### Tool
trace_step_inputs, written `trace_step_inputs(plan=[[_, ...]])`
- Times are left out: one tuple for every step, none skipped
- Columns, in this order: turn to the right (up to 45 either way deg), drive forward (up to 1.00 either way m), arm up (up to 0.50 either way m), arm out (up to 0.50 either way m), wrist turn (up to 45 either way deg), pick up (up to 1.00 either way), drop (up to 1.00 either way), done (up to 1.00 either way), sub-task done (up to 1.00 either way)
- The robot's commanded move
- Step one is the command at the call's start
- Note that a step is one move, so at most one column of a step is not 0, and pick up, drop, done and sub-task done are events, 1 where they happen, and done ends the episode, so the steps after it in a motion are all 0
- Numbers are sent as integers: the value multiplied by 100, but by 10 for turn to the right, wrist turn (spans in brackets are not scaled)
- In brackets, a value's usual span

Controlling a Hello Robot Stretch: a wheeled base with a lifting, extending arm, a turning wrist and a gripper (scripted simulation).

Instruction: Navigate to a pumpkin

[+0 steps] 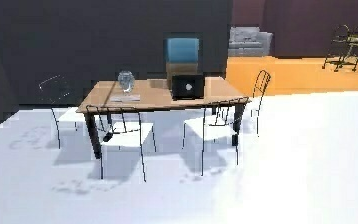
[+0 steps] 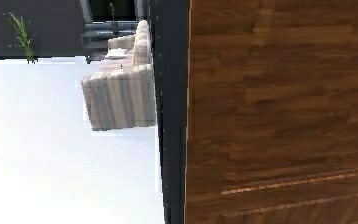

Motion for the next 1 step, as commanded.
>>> trace_step_inputs(plan=[[300, 0, 0, 0, 0, 0, 0, 0, 0]])
